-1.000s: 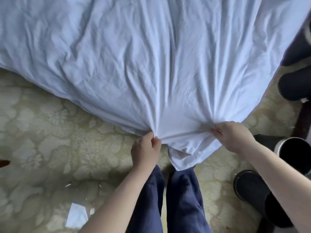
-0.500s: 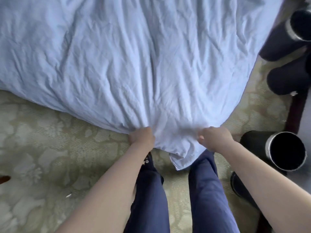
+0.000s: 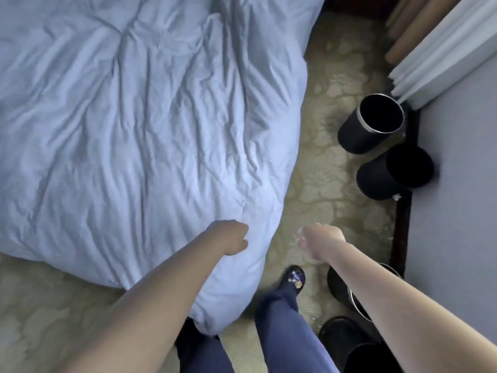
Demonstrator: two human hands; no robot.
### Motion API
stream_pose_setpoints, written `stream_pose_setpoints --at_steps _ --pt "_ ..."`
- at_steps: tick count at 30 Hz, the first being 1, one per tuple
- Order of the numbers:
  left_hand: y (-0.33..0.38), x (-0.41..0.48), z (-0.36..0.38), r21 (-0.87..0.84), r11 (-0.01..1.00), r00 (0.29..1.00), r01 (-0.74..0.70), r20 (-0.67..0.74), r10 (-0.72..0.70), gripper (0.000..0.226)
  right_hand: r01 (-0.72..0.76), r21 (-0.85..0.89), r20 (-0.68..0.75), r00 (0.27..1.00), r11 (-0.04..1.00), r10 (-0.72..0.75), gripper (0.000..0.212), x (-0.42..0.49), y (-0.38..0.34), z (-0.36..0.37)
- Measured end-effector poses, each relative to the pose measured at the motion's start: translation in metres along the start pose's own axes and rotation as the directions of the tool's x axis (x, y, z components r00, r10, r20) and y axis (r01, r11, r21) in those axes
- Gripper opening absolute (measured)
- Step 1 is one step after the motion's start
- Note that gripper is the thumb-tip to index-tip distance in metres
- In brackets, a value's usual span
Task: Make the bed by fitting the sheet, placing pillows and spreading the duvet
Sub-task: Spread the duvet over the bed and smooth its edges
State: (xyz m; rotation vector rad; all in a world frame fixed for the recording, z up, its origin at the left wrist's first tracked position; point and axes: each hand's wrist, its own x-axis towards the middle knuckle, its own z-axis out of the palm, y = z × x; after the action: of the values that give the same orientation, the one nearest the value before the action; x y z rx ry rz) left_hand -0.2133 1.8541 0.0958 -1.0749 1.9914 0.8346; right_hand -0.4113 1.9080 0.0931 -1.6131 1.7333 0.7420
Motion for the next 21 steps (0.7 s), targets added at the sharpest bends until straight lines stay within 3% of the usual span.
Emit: stream_pose_setpoints --at_steps 5,9,17,21 --pt "0.090 0.024 -0.097 -0.095 0.992 0.986 -0.079 -0.151 0.064 0.037 -0.012 0.001 -0.078 0.997 1.000 0.012 0.031 -0.004 0.090 -0.076" --pt "0.119 0.040 -0.162 -0.011 0.996 0.979 -0.087 -0.186 0.084 0.036 -0.038 0.065 -0.119 0.992 0.997 0.046 0.029 0.001 0.141 -0.128" --pt "0.104 0.076 -0.302 0.298 0.954 0.982 -0.021 -0.174 0.076 0.038 -0.053 0.085 -0.177 0.982 0.995 0.067 0.030 0.039 0.188 -0.254" --pt "0.082 0.100 -0.394 0.307 0.951 0.959 -0.021 -0.263 0.106 0.036 -0.061 0.148 -0.254 0.962 0.987 0.098 0.025 0.065 0.199 -0.335"
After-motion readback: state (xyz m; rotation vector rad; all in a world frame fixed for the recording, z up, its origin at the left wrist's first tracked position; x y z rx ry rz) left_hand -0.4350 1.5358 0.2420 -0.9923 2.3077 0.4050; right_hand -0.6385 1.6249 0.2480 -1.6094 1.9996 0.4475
